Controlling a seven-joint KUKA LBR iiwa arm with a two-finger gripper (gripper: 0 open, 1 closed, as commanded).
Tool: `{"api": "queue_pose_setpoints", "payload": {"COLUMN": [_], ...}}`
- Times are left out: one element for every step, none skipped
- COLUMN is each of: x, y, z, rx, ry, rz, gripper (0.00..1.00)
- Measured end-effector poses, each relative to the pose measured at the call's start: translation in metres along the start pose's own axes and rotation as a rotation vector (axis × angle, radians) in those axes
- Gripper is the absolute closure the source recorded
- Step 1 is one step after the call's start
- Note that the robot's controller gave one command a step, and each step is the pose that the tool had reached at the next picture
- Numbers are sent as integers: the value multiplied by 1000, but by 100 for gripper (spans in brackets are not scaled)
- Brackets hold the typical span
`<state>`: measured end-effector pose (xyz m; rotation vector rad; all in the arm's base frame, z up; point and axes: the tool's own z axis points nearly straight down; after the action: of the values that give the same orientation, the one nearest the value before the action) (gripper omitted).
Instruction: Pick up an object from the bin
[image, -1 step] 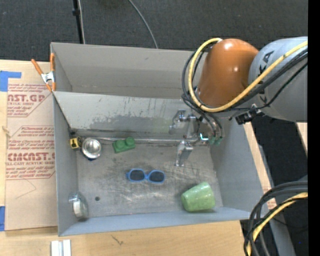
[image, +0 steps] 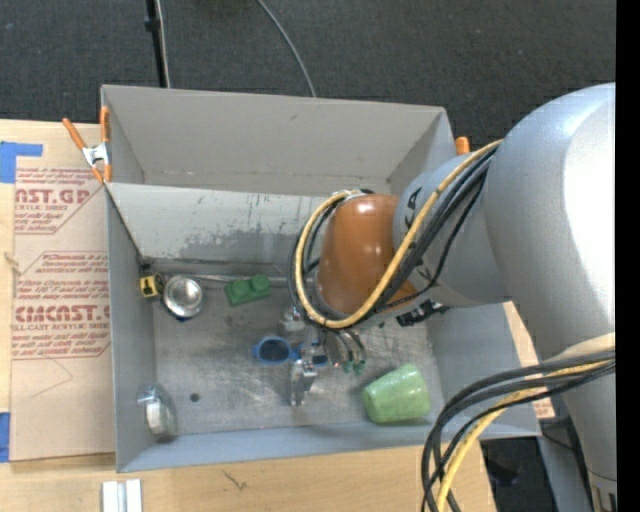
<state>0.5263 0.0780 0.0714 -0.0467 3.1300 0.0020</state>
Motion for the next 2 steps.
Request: {"api": "queue_pose_setpoints", "payload": {"x": [2,4], "y": [8,-6], "z": [-29,-39], "rx": [0,2], "ry": [9,10], "rz": [62,178], "gripper": [0,0]}}
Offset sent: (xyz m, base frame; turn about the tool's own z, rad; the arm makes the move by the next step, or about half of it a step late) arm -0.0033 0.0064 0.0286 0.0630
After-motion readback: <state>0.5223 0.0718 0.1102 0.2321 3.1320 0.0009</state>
